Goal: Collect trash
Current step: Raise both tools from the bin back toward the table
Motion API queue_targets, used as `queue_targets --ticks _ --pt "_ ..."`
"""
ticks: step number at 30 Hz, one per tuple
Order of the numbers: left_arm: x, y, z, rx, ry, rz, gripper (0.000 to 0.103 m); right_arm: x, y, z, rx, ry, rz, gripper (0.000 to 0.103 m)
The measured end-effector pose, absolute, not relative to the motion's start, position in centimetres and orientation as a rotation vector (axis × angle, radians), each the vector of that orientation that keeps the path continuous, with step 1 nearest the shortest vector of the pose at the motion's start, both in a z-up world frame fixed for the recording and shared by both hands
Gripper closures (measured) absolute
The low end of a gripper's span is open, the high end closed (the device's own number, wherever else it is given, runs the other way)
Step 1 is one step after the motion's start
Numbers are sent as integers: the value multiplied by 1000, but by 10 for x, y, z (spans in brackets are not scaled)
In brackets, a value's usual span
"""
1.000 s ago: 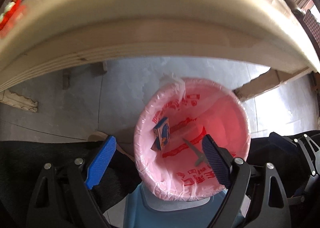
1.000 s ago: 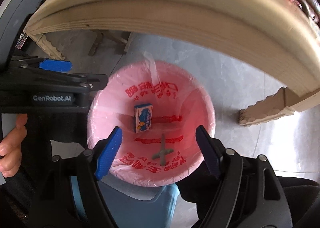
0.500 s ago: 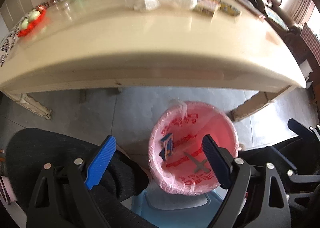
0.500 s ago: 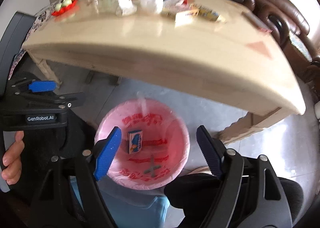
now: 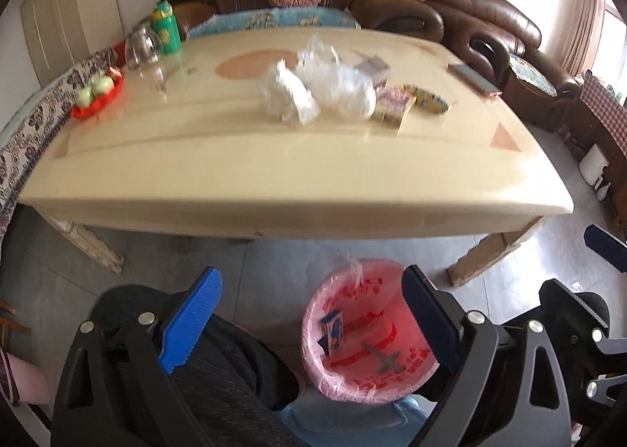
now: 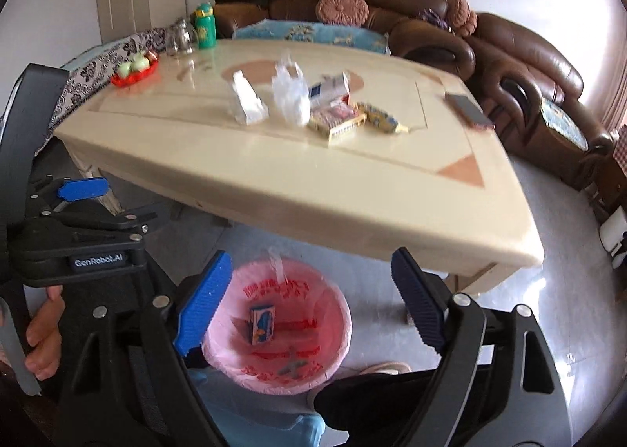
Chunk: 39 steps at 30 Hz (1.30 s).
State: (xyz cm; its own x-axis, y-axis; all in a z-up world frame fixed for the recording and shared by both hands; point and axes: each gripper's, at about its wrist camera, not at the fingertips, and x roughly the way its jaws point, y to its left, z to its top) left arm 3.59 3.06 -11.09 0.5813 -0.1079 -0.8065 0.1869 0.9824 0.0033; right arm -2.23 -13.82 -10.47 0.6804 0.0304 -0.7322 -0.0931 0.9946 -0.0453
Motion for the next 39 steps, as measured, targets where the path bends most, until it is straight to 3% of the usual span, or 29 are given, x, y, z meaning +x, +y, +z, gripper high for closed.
queue_targets --ticks 26,39 --pt "79 56 0 100 796 -104 9 14 -169 -26 -127 705 180 17" --pt "158 53 -13 127 833 -60 9 99 -202 -45 -152 808 192 17"
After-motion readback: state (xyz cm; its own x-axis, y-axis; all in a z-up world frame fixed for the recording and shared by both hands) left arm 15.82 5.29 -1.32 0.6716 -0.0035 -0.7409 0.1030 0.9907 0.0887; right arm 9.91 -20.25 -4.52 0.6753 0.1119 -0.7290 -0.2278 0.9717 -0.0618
